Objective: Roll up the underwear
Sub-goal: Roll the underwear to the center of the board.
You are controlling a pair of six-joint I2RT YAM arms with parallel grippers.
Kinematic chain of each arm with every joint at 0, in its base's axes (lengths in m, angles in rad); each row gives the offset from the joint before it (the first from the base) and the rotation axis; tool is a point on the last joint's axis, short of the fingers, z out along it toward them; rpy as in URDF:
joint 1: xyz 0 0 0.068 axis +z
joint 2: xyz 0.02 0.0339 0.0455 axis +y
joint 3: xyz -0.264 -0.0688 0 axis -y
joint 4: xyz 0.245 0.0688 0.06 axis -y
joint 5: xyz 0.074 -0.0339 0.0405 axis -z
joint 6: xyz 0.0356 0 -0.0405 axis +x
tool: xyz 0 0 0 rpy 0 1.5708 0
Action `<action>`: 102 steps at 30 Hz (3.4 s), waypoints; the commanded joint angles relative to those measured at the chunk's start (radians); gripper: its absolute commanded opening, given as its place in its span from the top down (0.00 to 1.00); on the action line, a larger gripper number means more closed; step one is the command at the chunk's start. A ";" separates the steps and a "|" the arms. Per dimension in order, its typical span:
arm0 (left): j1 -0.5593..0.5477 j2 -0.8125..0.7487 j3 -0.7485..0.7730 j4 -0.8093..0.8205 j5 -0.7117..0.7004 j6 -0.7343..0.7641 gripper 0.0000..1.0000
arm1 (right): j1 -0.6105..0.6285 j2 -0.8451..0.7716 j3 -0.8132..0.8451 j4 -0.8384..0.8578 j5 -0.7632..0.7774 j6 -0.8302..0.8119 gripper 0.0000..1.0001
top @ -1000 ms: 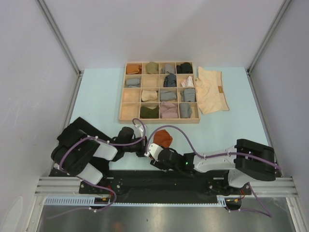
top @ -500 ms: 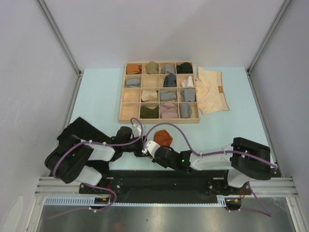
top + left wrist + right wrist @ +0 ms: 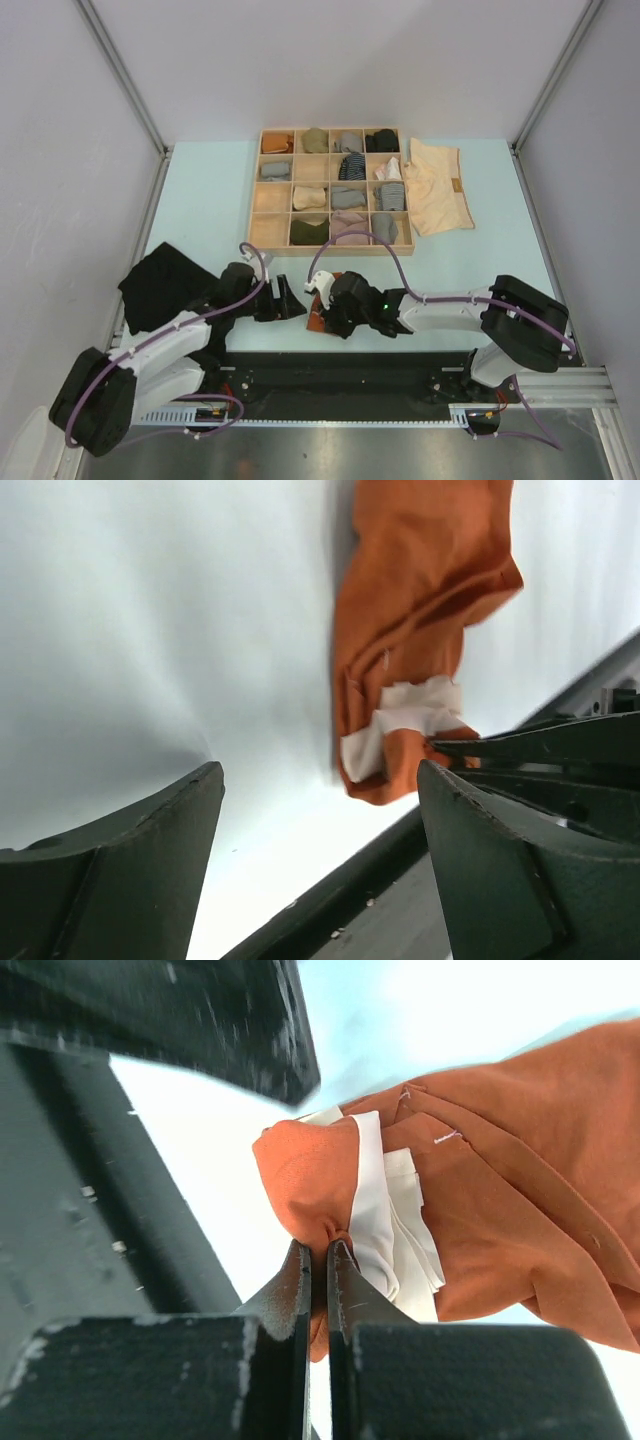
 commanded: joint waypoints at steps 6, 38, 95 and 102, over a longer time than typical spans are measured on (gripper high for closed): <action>-0.018 -0.191 -0.004 -0.072 -0.133 0.079 0.19 | -0.132 -0.011 0.001 -0.006 -0.338 0.070 1.00; -0.281 0.063 -0.078 0.418 -0.183 0.162 0.47 | -0.367 0.199 0.105 -0.014 -0.519 0.067 1.00; -0.262 0.341 0.052 0.307 -0.191 0.070 0.94 | -0.060 -0.020 -0.010 -0.009 0.119 -0.108 0.33; -0.247 0.282 0.035 0.317 -0.179 0.047 0.93 | -0.014 0.083 0.018 -0.025 0.194 -0.035 0.31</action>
